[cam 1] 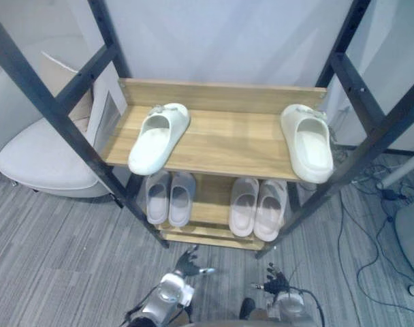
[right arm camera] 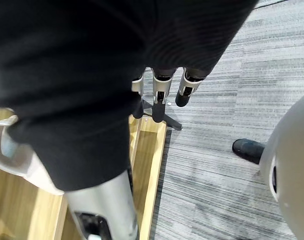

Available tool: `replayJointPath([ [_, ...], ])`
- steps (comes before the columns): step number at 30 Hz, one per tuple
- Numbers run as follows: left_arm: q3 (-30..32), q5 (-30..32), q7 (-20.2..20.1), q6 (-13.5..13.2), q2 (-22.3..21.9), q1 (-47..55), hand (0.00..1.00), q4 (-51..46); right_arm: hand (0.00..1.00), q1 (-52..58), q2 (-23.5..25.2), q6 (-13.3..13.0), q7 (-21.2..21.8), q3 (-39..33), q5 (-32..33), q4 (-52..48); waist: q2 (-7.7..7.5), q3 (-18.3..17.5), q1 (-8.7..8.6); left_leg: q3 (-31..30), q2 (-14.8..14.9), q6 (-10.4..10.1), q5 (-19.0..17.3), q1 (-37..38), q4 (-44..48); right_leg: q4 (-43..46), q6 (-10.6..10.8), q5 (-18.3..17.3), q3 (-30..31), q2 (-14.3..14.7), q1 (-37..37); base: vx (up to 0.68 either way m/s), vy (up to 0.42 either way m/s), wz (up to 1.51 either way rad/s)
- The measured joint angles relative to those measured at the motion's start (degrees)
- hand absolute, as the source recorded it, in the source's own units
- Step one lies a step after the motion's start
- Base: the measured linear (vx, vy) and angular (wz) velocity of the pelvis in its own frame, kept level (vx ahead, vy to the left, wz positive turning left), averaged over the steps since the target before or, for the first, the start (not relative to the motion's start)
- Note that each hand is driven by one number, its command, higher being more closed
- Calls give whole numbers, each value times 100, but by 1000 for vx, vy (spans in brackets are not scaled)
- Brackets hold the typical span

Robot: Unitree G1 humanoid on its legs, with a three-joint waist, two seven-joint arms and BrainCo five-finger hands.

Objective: Organize the slippers on the shoe rack

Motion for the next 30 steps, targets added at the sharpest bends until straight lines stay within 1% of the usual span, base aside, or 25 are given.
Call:
replayJointPath([
  [1, -236, -92, -91, -44, 12, 2, 0, -519, 0, 12, -1, -1, 2, 5, 30, 6, 19, -12, -3, -17, -21, 13, 11, 39, -35, -31, 17, 11, -8, -10, 45, 18, 25, 7],
  [3, -572, -322, -236, -115, 61, -13, 0, -1165, 0, 56, 0, -8, 3, 9, 41, 6, 28, -98, -25, -46, -35, 14, 10, 46, -56, -100, 22, 14, -29, -10, 84, 19, 11, 7],
  [6, -843, -806, -378, -250, 54, -89, 0, -2049, 0, 87, -6, -30, 1, 17, 42, 5, 53, -148, -24, -48, -37, 24, 35, 103, -146, -141, 4, 40, -24, 6, 109, 14, -2, 0],
  [10, -812, -1501, -354, -288, 23, -422, 0, -3009, 0, 169, -75, -64, -8, 24, 56, 6, 57, -239, -23, -34, -30, 5, 20, 156, -172, -183, 17, 57, -4, 7, 177, 54, -2, -3],
  [12, -670, -1810, -239, -413, -71, -754, 0, -3505, 0, 208, -165, -67, -26, 31, 89, 5, 51, -241, -17, -10, -31, 4, 19, 158, -176, -185, 18, 57, 19, 6, 170, 28, 3, -4],
  [14, -565, -1880, -110, -515, -124, -920, 0, -3721, 0, 237, -210, -67, -39, 30, 90, 5, 28, -265, -17, 19, -30, 4, 19, 163, -176, -185, 18, 58, 44, 7, 172, 38, 2, -8],
  [17, -422, -1874, 93, -532, -174, -1122, 0, -3846, 0, 249, -225, -69, -40, 30, 92, 5, -14, -299, -17, 69, -28, 4, 16, 169, -176, -184, 21, 66, 93, 9, 173, 38, 2, -8],
  [21, -58, -1868, 265, -535, -186, -1361, 0, -3849, 0, 254, -216, -70, -38, 31, 93, 5, -51, -330, -17, 79, -34, 6, 15, 179, -177, -184, 28, 73, 110, 8, 177, 0, 0, 0],
  [23, 444, -1841, 415, -541, -157, -1528, 0, -3858, 0, 255, -220, -70, -32, 31, 91, 4, -67, -341, -17, 90, -35, 11, 12, 212, -181, -187, 30, 78, 131, 8, 178, -30, 5, -3],
  [24, 532, -1834, 430, -541, -146, -1551, 0, -3858, 0, 256, -220, -70, -31, 31, 91, 4, -68, -341, -17, 92, -36, 12, 12, 222, -183, -189, 32, 79, 136, 8, 178, -47, 6, -4],
  [26, 987, -1760, 538, -549, 16, -1787, 0, -3836, 0, 265, -220, -69, 14, 31, 90, 3, -83, -358, -20, 101, -36, 15, 9, 228, -190, -226, 29, 94, 148, 8, 179, -31, 3, -4],
  [30, 1561, -1504, 636, -587, 258, -2163, 0, -3456, 0, 265, -225, -64, 84, 30, 78, -3, -130, -386, -29, 118, -41, 15, 9, 221, -213, -296, 35, 142, 163, 13, 179, 0, 0, 0],
])
